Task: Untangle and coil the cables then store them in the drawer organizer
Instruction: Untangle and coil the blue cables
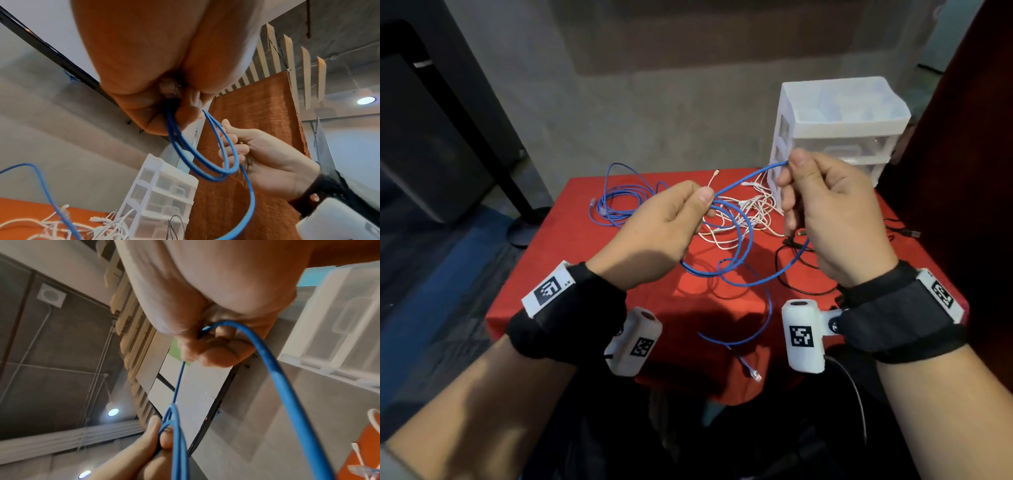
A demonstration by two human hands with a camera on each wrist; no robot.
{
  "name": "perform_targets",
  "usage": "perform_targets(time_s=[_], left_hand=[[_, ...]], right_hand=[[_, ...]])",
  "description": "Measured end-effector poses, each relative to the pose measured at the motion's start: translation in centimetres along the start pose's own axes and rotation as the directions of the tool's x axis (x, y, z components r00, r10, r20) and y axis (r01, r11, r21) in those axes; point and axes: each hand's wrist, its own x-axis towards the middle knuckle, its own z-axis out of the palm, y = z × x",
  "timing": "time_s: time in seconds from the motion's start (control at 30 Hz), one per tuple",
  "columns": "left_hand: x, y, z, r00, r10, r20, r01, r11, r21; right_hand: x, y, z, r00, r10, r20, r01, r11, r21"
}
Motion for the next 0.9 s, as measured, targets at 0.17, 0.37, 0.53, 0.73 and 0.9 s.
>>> perform_targets(time_s=[0.17, 0.37, 0.53, 0.73, 0.9], left_hand=[[-0.5, -0.9, -0.1, 0.989, -0.083, -0.123, 0.059, 0.981, -0.185], [-0.2, -1.0, -0.2, 0.914, -0.262, -0.31, 0.099, 0.884, -0.457], [-0.4, -1.5, 2.3, 0.821, -0.524, -0.228, 0.207, 0.645, -0.735], [-0.1, -1.1, 2.9, 0.783, -0.622, 0.031, 0.233, 0.247, -0.941], [1.0, -0.3, 1.3, 0.797, -0.582, -0.163, 0.112, 0.407, -0.906]], right_hand=[[-1.4, 1.7, -0.6, 0.984, 0.03, 0.178, -0.012, 0.995, -0.103], [-3.0, 4.3, 0.5, 0.908, 0.205, 0.366, -0.131, 0.967, -0.217], [-2.2, 2.9, 2.6, 0.98, 0.187, 0.071, -0.197, 0.961, 0.193], [-2.4, 2.2, 4.1, 0.992, 0.089, 0.088, -0.109, 0.96, 0.258], [-3.6, 2.9, 3.4, 0.947, 0.159, 0.28, -0.206, 0.968, 0.145]])
